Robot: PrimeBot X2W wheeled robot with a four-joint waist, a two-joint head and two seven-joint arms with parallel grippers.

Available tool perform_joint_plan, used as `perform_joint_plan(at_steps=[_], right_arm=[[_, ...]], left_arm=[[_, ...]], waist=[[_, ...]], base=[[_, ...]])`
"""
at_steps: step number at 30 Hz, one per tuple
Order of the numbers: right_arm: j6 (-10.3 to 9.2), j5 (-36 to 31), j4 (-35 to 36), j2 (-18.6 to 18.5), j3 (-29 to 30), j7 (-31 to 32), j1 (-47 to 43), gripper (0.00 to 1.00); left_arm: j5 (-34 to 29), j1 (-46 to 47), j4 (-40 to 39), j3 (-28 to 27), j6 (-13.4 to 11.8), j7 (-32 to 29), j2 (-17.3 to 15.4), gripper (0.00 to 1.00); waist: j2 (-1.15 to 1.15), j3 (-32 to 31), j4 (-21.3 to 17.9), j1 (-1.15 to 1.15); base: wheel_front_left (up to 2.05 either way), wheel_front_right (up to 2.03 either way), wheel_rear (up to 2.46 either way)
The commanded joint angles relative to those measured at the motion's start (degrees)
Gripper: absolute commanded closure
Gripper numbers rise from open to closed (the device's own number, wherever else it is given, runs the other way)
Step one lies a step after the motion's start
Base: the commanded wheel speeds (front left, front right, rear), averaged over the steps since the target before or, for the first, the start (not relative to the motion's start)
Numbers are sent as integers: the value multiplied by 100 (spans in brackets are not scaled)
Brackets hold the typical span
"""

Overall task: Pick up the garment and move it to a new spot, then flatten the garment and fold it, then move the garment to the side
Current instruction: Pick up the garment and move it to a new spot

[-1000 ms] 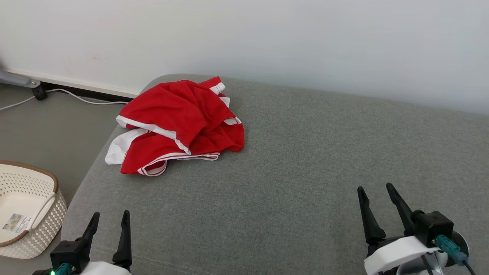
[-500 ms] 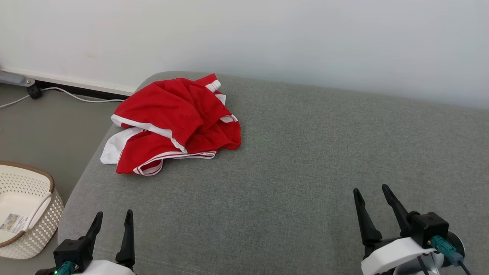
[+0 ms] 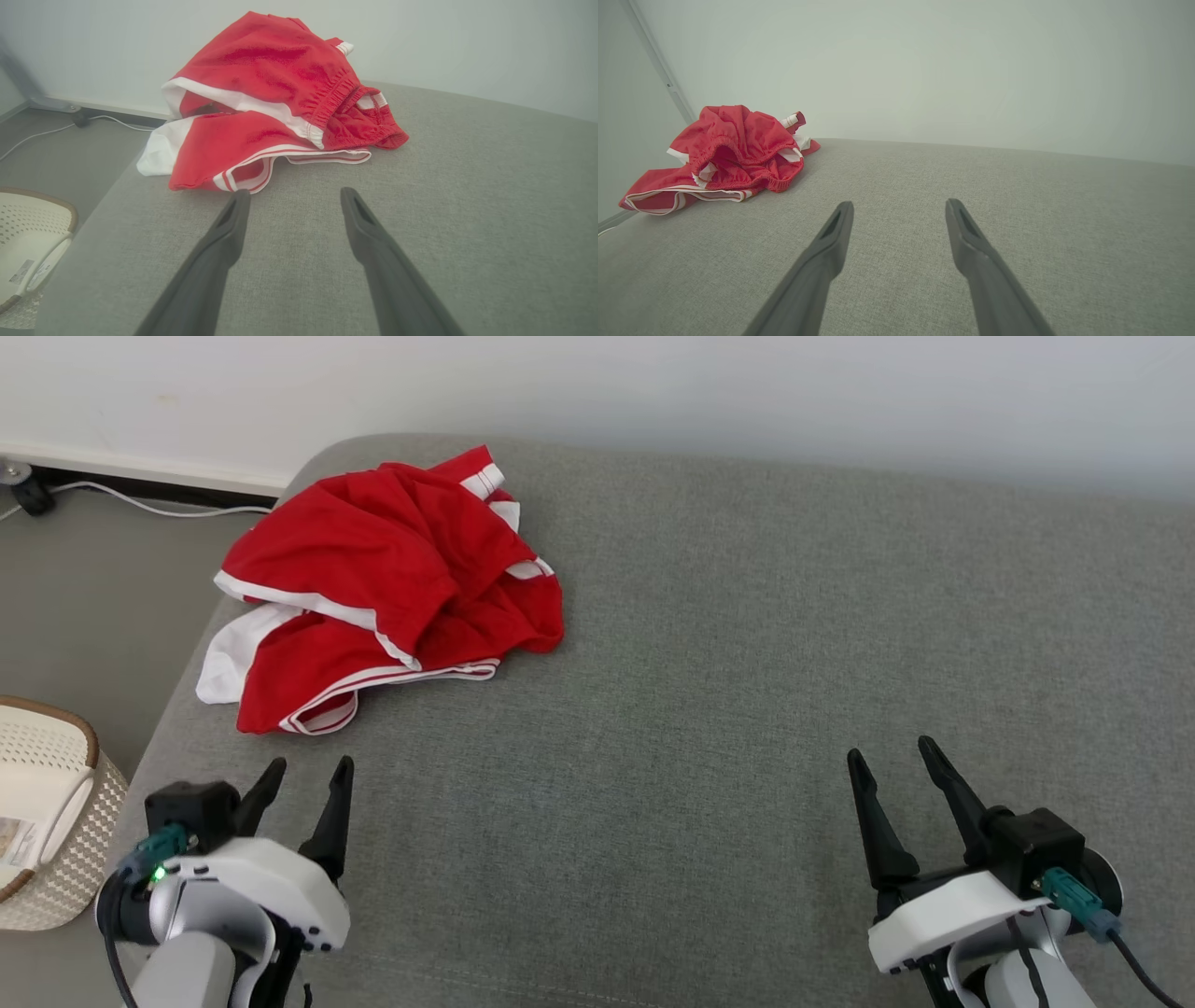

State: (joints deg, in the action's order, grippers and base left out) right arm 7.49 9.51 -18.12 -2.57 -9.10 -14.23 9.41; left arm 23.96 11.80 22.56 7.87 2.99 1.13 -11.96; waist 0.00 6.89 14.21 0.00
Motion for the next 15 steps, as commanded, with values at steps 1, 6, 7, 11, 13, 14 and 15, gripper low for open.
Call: perform_joint_plan(at_steps=[1, 6, 7, 11, 13, 14, 15], right_arm=[[0, -94, 125, -31, -144, -77, 235, 0], [0, -113, 137, -31, -196, -77, 450, 0], [0, -116, 137, -31, -215, -77, 490, 0], [0, -106, 133, -31, -297, -77, 622, 0], [0, -100, 131, -31, -339, -77, 677, 0], [0, -93, 128, -31, -356, -77, 703, 0], [0, -93, 128, -31, -356, -77, 703, 0]], left_arm=[[63, 488, -14, -156, 82, -43, -191, 0], [124, 1327, 523, 3, 280, -229, -331, 0], [127, 1488, 643, 36, 306, -250, -365, 0], [180, 2081, 1175, 130, 377, -295, -484, 0], [178, 2336, 1461, 181, 397, -283, -560, 0], [203, 2455, 1600, 197, 407, -269, -585, 0], [203, 2455, 1600, 197, 407, -269, -585, 0]], waist=[[0, 236, -138, 0], [0, 577, -321, 0], [0, 638, -362, 0], [0, 842, -518, 0], [0, 922, -593, 0], [0, 957, -631, 0], [0, 957, -631, 0]], base=[[0, 0, 0], [0, 0, 0], [0, 0, 0], [0, 0, 0], [0, 0, 0], [0, 0, 0], [0, 0, 0]])
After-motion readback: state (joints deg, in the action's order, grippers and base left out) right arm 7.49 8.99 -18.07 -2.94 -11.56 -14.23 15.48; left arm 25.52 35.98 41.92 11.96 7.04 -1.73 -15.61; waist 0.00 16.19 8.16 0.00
